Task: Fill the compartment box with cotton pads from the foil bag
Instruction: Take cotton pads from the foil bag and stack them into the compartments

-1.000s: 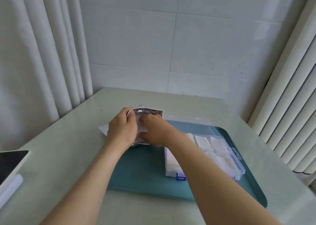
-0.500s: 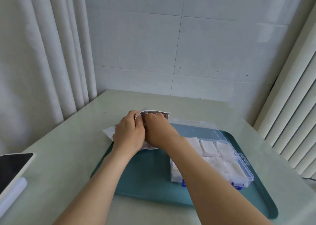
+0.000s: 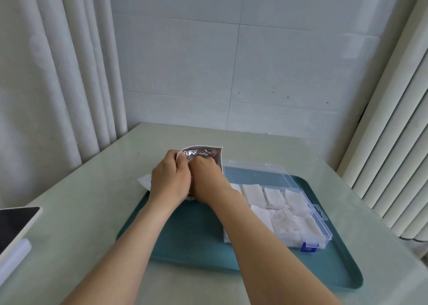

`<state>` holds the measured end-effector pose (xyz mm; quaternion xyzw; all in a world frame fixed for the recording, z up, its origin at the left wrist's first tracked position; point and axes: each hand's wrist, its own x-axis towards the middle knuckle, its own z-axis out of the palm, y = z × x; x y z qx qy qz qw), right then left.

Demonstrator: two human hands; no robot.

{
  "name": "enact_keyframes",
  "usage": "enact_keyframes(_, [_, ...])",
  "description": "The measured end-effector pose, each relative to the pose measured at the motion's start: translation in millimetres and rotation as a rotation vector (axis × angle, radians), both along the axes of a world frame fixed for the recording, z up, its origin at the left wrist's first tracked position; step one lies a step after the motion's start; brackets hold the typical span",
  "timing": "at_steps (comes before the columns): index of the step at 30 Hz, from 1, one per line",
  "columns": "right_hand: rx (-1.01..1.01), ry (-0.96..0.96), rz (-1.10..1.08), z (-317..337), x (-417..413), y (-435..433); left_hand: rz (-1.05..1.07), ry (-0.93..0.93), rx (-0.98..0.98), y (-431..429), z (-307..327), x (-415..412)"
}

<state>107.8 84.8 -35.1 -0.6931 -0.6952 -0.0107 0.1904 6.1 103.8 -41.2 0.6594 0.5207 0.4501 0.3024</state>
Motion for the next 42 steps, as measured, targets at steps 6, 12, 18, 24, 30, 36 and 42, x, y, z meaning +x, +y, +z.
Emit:
enact_keyframes(6, [0.010, 0.002, 0.005, 0.9, -2.7, 3.9, -0.001, 0.020, 0.043, 0.2, -1.0, 2.3])
enact_keyframes(12, [-0.011, 0.003, -0.057, 4.7, 0.4, 2.3, 0.032, 0.032, 0.004, 4.6, 0.2, -3.0])
enact_keyframes(18, [0.021, 0.101, -0.088, 10.5, 9.1, 6.2, 0.031, -0.003, 0.008, 5.6, -1.5, -3.2])
enact_keyframes(24, [0.093, 0.417, -0.076, 32.7, 26.9, -25.3, 0.068, -0.067, 0.101, 10.4, -8.7, -5.9])
enact_keyframes(30, [0.050, 0.995, 0.027, 46.9, 51.9, -75.8, -0.048, 0.009, 0.314, -16.0, 13.9, -6.2])
enact_keyframes(36, [0.066, 1.128, 0.092, 40.1, 70.6, -108.6, -0.330, -0.165, 0.414, -50.1, 19.6, 22.1])
enact_keyframes(42, [0.065, 1.152, 0.065, 25.3, 75.2, -124.2, -0.423, -0.479, 0.018, -69.8, 8.2, 41.0])
